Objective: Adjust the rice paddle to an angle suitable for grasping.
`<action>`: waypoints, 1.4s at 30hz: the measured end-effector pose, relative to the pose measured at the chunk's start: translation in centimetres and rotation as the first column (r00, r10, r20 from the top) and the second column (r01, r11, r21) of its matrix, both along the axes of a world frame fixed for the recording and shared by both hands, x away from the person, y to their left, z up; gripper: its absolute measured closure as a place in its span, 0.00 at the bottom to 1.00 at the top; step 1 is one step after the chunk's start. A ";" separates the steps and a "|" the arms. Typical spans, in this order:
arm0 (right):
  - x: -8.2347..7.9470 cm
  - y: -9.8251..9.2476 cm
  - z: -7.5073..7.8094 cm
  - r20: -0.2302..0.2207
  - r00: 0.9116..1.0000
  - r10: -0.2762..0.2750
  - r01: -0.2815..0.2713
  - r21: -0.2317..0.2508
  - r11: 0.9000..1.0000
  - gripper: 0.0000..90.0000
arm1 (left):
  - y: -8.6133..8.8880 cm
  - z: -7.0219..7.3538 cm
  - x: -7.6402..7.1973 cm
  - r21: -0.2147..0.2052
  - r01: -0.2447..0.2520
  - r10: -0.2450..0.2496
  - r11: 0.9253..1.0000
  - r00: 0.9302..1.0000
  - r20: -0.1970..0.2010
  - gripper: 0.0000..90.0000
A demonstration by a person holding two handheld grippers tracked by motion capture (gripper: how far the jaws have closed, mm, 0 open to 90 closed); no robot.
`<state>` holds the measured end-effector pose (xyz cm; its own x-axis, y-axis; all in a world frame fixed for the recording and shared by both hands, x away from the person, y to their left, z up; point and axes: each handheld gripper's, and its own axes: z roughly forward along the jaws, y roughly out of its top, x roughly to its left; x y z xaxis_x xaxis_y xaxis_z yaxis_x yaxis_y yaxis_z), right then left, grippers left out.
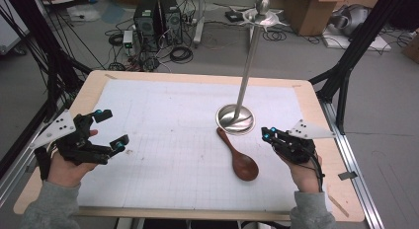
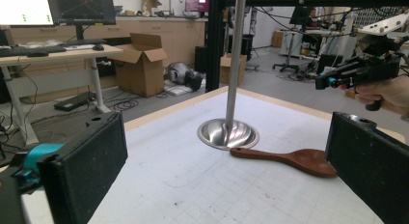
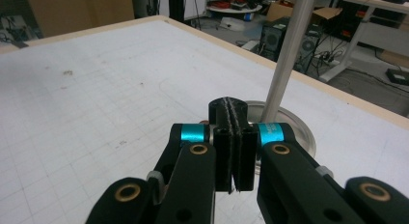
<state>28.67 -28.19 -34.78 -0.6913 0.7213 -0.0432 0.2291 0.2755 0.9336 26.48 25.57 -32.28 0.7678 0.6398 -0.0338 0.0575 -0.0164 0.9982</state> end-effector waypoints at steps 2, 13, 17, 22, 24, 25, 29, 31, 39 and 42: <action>0.3 0.3 -0.3 -0.004 1.000 -0.002 0.002 -0.004 1.000 0.99 | 0.0 -0.1 0.0 0.000 -0.008 0.008 1.000 1.000 -0.001 0.02; 1.8 2.5 -2.0 -0.020 0.999 0.031 -0.032 -0.048 0.998 0.99 | -0.2 -0.4 0.0 0.010 -0.017 0.017 1.000 1.000 -0.023 0.02; 2.2 3.1 -2.3 -0.018 0.999 0.038 -0.039 -0.066 0.997 0.99 | -0.2 -0.6 0.0 0.016 -0.017 0.017 1.000 0.999 -0.027 0.02; 2.6 3.7 -3.2 -0.033 0.999 0.029 -0.032 -0.082 0.996 0.99 | -0.1 -0.7 0.2 0.016 -0.019 0.019 1.000 0.999 -0.033 0.02; 2.7 3.8 -3.3 -0.038 0.999 0.030 -0.033 -0.090 0.995 0.99 | -0.2 -0.8 0.2 0.017 -0.018 0.018 1.000 0.999 -0.034 0.02; 2.8 3.8 -3.4 -0.040 0.999 0.031 -0.034 -0.090 0.995 0.99 | -0.2 -0.8 0.2 0.019 -0.017 0.017 1.000 0.999 -0.034 0.02; 3.3 3.7 -3.7 -0.075 0.996 0.045 -0.049 -0.053 0.997 0.99 | -0.3 -1.0 0.2 0.025 -0.019 0.020 1.000 0.999 -0.043 0.02; 3.5 3.8 -3.9 -0.086 0.995 0.044 -0.049 -0.058 0.997 0.99 | -0.3 -1.1 0.1 0.028 -0.020 0.022 0.999 0.999 -0.048 0.02; 4.3 4.0 -4.7 -0.110 0.993 0.038 -0.047 -0.087 0.995 0.99 | 0.3 -0.9 -0.3 0.028 -0.033 0.034 0.999 0.999 -0.041 0.02; 4.8 4.4 -5.3 -0.148 0.988 0.037 -0.051 -0.096 0.994 0.99 | 0.9 -0.8 -0.5 0.019 -0.047 0.047 0.999 0.998 -0.037 0.02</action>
